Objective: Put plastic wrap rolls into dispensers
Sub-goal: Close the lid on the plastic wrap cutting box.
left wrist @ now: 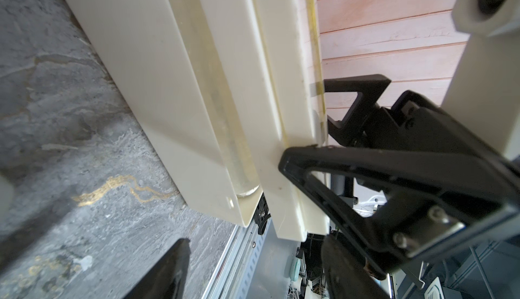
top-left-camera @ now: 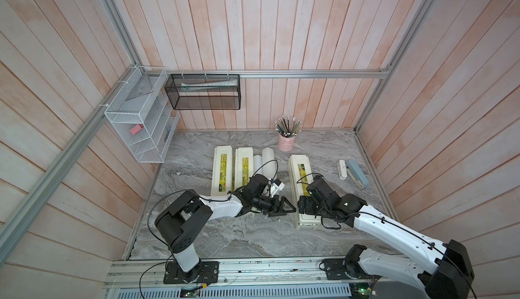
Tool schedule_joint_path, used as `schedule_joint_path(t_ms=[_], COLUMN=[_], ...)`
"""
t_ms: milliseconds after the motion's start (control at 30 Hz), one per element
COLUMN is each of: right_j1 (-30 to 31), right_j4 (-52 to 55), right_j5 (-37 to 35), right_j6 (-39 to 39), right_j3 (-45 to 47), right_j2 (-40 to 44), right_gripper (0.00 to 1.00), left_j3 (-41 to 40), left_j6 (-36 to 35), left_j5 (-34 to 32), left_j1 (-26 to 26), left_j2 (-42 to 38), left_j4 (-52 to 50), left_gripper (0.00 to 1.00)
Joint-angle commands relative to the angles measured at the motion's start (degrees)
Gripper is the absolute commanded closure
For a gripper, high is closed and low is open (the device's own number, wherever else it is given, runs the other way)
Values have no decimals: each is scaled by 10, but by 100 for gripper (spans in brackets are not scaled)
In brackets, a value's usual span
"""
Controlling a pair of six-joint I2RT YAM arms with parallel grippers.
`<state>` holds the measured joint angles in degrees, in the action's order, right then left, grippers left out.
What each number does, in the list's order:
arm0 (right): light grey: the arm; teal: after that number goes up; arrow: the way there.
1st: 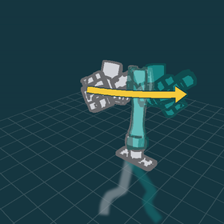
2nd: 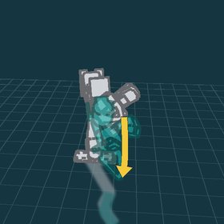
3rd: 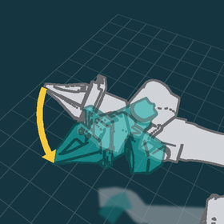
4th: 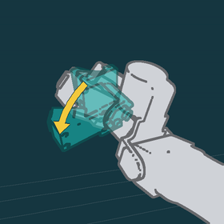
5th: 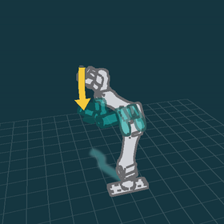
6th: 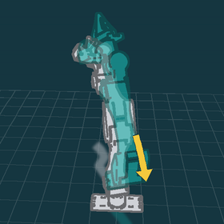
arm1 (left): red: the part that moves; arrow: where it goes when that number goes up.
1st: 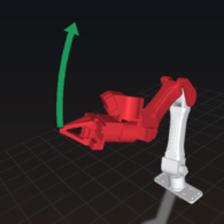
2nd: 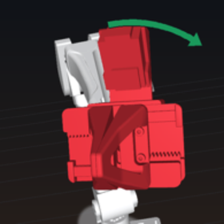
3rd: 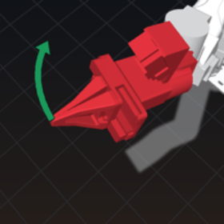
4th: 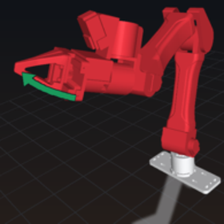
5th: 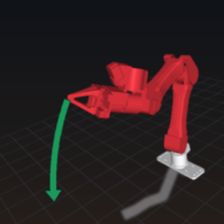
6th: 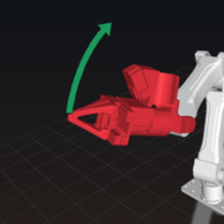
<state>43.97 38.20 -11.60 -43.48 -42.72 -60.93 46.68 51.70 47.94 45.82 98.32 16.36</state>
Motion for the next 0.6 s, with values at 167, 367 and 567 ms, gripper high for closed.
schedule_joint_path(t_ms=[167,367,567], right_j1=[12,19,34], right_j4=[-9,-17,-17], right_j5=[-19,-5,-5], right_j6=[-12,-23,-36], right_j3=[19,43,54], right_j2=[17,0,-15], right_gripper=[10,10,7], left_j3=[0,-4,-4], left_j6=[-3,0,-2], left_j5=[8,8,9], left_j1=[1,1,1], left_j2=[11,15,17], left_j4=[15,20,19], left_gripper=[24,24,24])
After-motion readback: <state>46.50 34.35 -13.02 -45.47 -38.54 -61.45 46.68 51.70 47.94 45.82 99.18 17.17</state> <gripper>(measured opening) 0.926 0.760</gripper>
